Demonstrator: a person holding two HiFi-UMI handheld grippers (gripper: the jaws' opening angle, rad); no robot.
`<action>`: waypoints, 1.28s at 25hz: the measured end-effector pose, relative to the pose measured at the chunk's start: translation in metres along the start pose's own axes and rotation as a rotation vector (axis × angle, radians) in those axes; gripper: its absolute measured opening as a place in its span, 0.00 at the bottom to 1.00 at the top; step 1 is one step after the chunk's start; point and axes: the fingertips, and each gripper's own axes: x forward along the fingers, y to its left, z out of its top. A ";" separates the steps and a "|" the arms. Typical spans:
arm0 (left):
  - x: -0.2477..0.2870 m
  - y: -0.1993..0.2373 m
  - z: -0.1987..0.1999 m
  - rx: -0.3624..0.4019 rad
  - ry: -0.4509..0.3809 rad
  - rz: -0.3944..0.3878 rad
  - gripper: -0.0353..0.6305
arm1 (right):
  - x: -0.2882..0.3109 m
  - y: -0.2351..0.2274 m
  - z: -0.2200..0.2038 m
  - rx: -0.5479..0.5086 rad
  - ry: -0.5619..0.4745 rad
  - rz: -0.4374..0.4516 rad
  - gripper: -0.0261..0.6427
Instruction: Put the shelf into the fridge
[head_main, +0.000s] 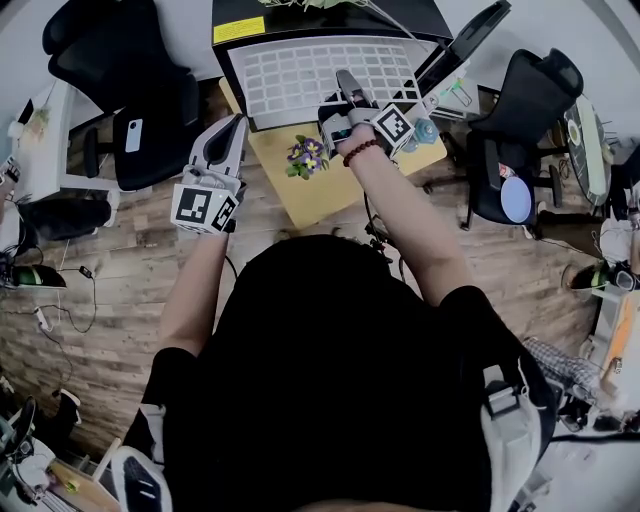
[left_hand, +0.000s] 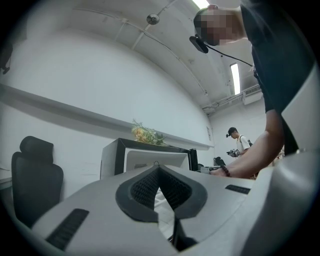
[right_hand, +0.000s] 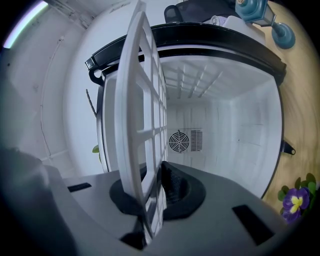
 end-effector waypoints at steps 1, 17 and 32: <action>0.001 0.000 -0.001 -0.001 0.002 0.000 0.08 | 0.001 -0.002 0.001 0.001 0.000 0.000 0.10; 0.009 0.008 -0.005 0.000 0.003 0.002 0.08 | 0.023 -0.002 0.007 -0.014 0.004 0.010 0.10; 0.015 0.015 -0.009 -0.017 0.003 0.011 0.08 | 0.036 -0.002 0.009 0.000 0.006 -0.002 0.10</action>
